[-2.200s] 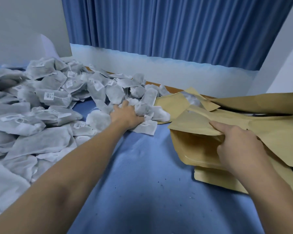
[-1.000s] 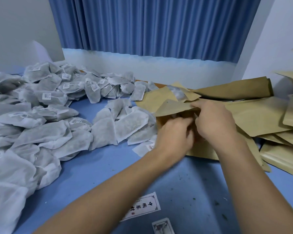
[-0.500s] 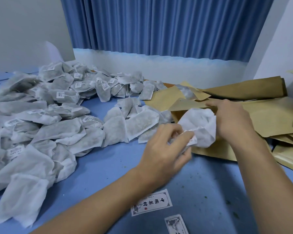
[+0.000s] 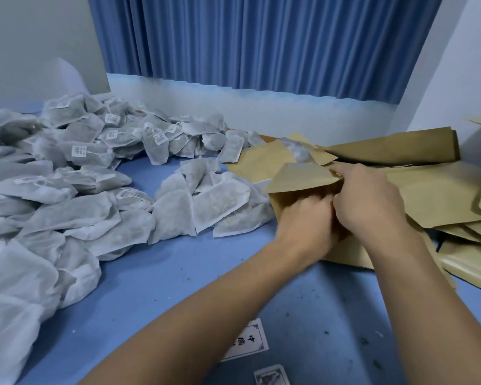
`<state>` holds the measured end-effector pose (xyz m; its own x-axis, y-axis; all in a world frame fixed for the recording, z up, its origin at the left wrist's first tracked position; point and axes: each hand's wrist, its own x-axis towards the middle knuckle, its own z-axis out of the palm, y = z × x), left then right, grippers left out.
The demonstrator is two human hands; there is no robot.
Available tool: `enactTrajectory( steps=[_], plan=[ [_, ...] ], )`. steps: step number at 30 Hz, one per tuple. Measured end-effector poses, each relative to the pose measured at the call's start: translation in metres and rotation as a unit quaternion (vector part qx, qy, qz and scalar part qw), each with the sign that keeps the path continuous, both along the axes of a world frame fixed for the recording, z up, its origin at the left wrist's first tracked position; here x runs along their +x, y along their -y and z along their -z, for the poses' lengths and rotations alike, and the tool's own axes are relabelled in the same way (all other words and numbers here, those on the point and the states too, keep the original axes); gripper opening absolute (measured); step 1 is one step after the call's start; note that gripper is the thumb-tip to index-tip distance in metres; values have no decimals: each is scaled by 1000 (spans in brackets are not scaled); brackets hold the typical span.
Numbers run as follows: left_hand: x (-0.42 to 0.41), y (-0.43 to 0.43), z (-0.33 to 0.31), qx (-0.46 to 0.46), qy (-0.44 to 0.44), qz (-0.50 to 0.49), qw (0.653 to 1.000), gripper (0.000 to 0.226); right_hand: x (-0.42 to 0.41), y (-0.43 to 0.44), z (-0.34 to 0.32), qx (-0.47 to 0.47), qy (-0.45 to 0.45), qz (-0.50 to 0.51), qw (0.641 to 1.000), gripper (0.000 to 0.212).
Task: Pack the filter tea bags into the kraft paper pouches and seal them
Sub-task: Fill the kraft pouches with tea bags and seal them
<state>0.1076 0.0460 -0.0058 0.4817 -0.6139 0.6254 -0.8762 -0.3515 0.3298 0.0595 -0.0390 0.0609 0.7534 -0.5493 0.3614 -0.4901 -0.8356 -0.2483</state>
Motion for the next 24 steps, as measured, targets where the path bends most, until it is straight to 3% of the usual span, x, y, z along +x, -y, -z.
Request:
enactTrajectory(
  steps=[2,3,5,6,8,9,11,14,16,20,22,24],
  plan=[
    [15,-31,10,-130,161,10,978,16,0,0,-2,11,2,15,1000,48],
    [24,-49,13,-193,156,-15,969,20,1,0,-4,19,4,21,1000,46],
    [37,-78,16,-239,30,-175,955,28,0,0,-6,33,3,26,999,45],
    [41,-86,20,-180,-54,-258,948,34,-1,-1,-7,38,2,24,999,45],
    [50,-93,36,-35,-115,-279,953,38,-5,-3,-6,48,-1,25,999,49],
    [51,-94,39,-21,-115,-264,958,33,-6,-3,-5,48,-2,26,999,50],
    [47,-97,33,-101,-129,-268,949,22,-7,-3,-6,50,5,24,998,48],
    [32,-93,21,-255,-25,-246,935,23,-8,1,-10,59,8,23,998,47],
    [14,-82,16,-313,93,-162,931,25,-8,1,-10,61,12,24,998,46],
    [-22,-50,19,-203,192,-9,960,26,-6,4,-10,55,10,5,998,41],
    [-28,-30,15,-77,119,-12,990,22,-8,5,-14,63,6,-11,998,47],
    [-19,-6,5,40,50,-63,996,24,-11,3,-17,51,1,-41,998,58]
  ],
)
